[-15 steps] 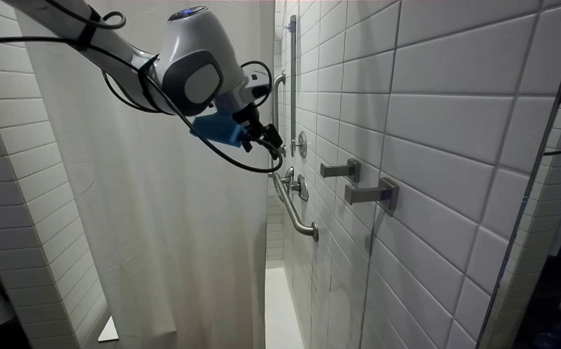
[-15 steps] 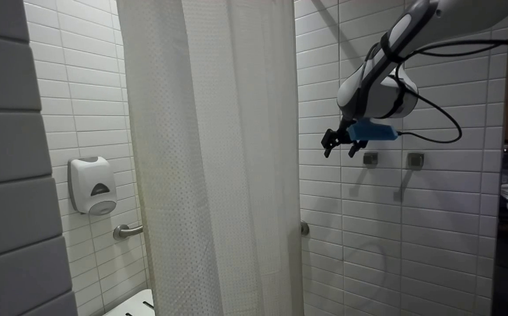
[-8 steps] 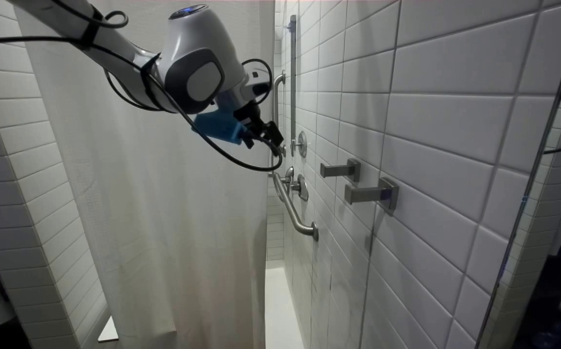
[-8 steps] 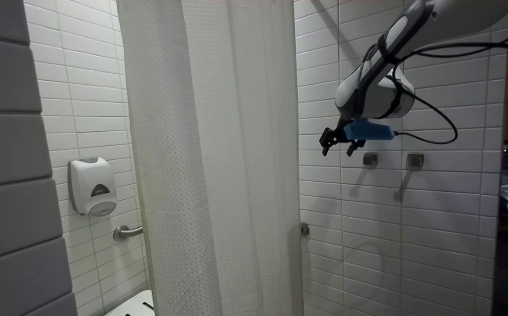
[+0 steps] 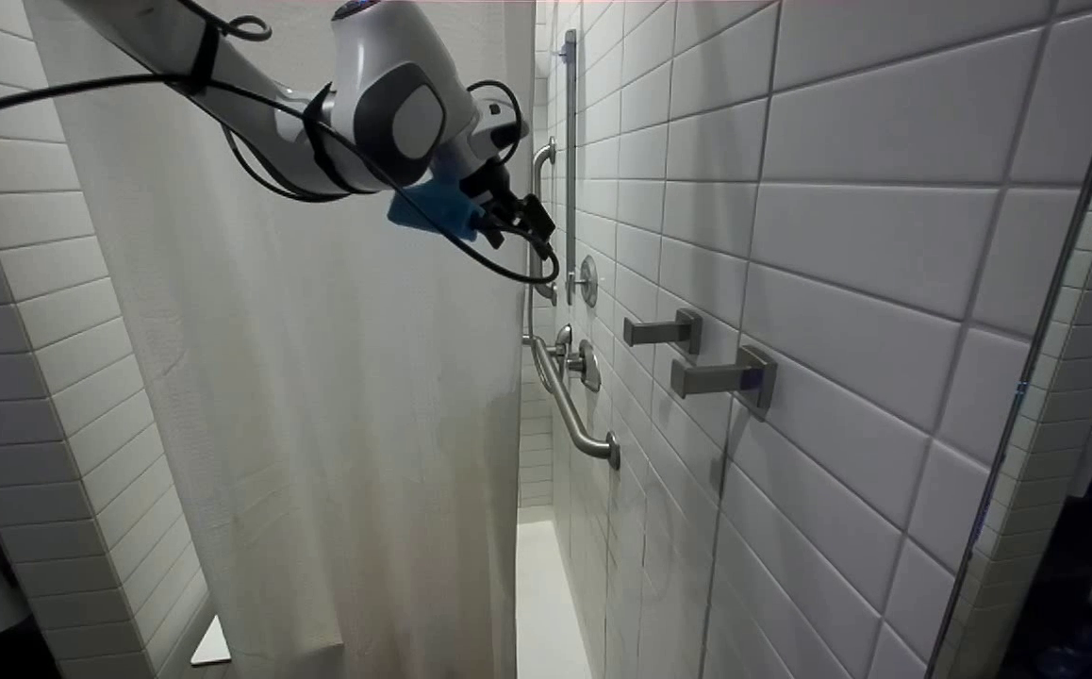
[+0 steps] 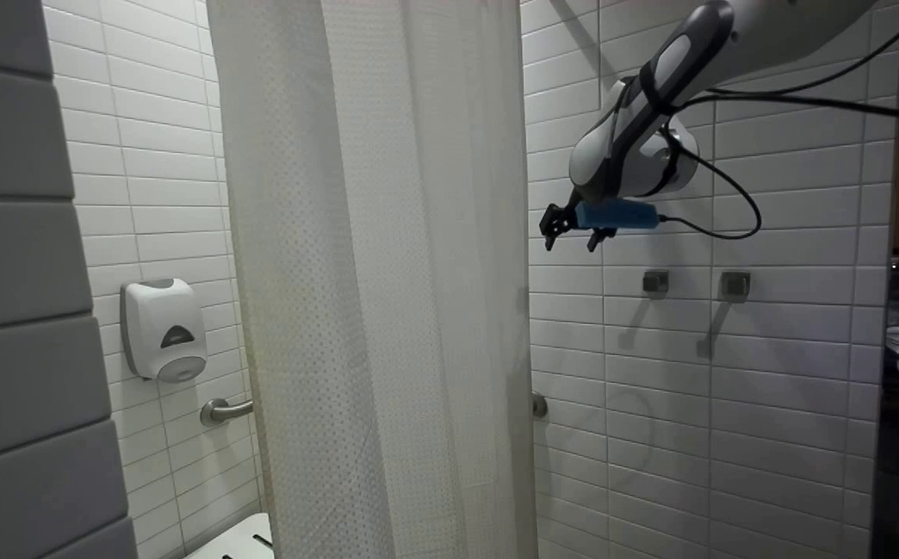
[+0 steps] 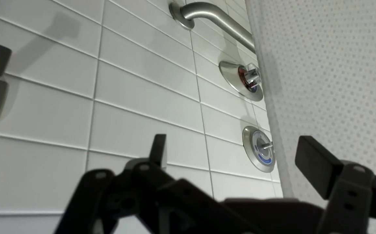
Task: Open the shower
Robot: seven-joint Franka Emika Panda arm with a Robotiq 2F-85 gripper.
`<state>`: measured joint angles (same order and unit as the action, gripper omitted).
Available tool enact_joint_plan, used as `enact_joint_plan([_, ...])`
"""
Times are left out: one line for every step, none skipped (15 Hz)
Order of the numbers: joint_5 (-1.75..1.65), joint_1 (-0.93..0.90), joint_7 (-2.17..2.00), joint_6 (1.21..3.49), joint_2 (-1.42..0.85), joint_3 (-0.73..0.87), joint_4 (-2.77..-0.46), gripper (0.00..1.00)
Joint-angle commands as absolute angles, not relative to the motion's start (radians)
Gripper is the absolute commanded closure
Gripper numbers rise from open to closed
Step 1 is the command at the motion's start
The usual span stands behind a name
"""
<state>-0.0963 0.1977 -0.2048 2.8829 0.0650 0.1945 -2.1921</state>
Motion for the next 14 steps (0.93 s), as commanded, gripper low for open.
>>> enact_joint_plan([-0.173, 0.198, -0.293, 2.871, -0.022, 0.174, -2.074, 0.00])
enact_joint_plan([-0.195, 0.196, -0.316, 2.863, -0.039, 0.173, -2.048, 0.00])
enact_joint_plan([-0.211, 0.193, -0.330, 2.856, -0.051, 0.172, -2.026, 0.00])
enact_joint_plan([-0.224, 0.188, -0.345, 2.855, -0.067, 0.172, -2.003, 0.00])
enact_joint_plan([-0.230, 0.187, -0.349, 2.850, -0.075, 0.174, -1.987, 0.00])
enact_joint_plan([-0.230, 0.184, -0.352, 2.850, -0.090, 0.174, -1.966, 0.00])
enact_joint_plan([-0.228, 0.183, -0.353, 2.846, -0.100, 0.175, -1.948, 0.00])
enact_joint_plan([-0.220, 0.182, -0.348, 2.844, -0.114, 0.175, -1.928, 0.00])
enact_joint_plan([-0.212, 0.182, -0.343, 2.833, -0.122, 0.175, -1.912, 0.00])
enact_joint_plan([-0.202, 0.183, -0.337, 2.825, -0.140, 0.174, -1.888, 0.00])
enact_joint_plan([-0.192, 0.186, -0.327, 2.814, -0.147, 0.172, -1.873, 0.00])
enact_joint_plan([-0.184, 0.187, -0.322, 2.810, -0.168, 0.170, -1.848, 0.00])
enact_joint_plan([-0.172, 0.189, -0.308, 2.795, -0.173, 0.166, -1.834, 0.20])
enact_joint_plan([-0.161, 0.189, -0.299, 2.788, -0.187, 0.161, -1.816, 0.25])
